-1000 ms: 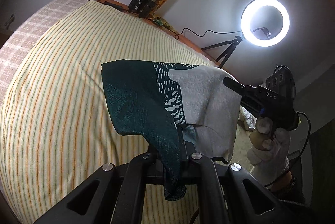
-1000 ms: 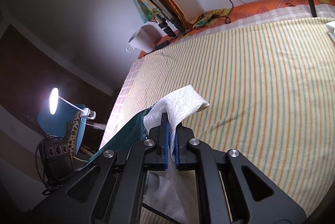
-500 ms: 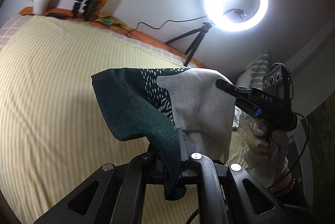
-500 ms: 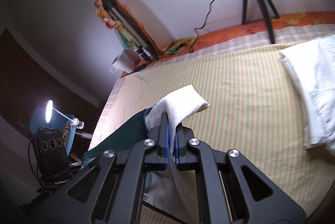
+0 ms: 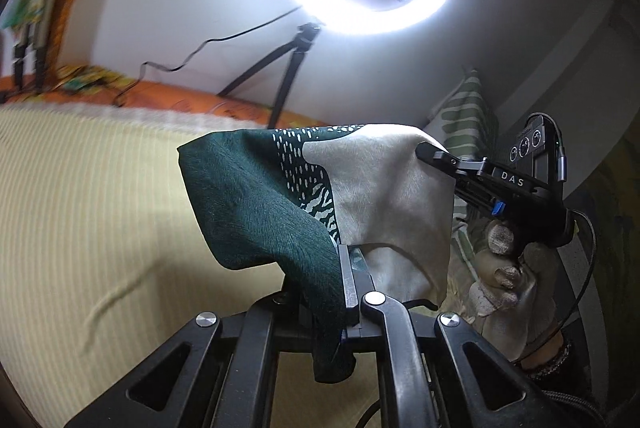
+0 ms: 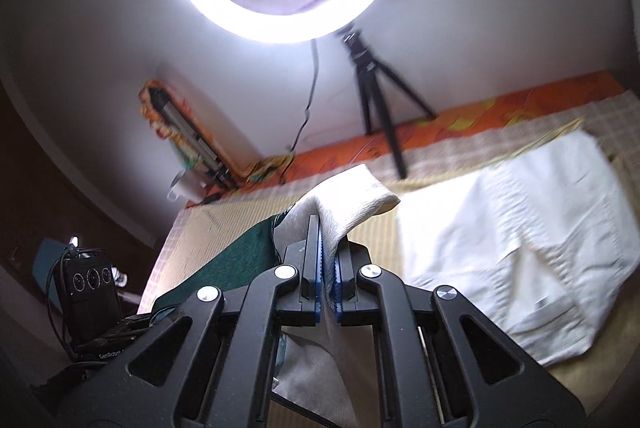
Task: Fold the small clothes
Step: 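Lift the folded bundle with both grippers and carry it toward the pillow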
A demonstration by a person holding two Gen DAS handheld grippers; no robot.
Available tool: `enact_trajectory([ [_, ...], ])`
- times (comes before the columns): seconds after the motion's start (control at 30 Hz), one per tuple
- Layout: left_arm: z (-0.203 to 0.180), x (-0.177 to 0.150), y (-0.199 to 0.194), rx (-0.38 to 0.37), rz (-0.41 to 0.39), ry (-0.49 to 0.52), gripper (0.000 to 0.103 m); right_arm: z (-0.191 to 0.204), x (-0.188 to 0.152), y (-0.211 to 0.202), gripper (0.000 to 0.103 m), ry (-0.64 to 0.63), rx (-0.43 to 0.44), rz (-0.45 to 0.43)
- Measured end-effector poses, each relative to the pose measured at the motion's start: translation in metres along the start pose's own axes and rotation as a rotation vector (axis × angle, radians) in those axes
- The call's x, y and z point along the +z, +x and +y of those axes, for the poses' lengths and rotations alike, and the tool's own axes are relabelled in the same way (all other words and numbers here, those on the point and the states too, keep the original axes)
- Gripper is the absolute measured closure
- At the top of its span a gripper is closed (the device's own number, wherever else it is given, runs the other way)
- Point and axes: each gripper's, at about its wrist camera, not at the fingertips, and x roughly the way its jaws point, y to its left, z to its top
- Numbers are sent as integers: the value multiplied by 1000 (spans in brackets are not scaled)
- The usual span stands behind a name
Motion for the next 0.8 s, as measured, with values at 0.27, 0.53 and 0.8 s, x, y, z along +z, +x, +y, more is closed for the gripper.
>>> enact_trajectory([
  [0.27,-59,35,73,-38,-12,107,100,-62,50,-32,98,20,-61,-95],
  [0.53,-78,36,135,-22,22,142,100,-121,69,-32,98,43,-151,-122],
  [0.8,-77,11,170,1,93,138,100,-166,61,-14,98,54,-226,-66],
])
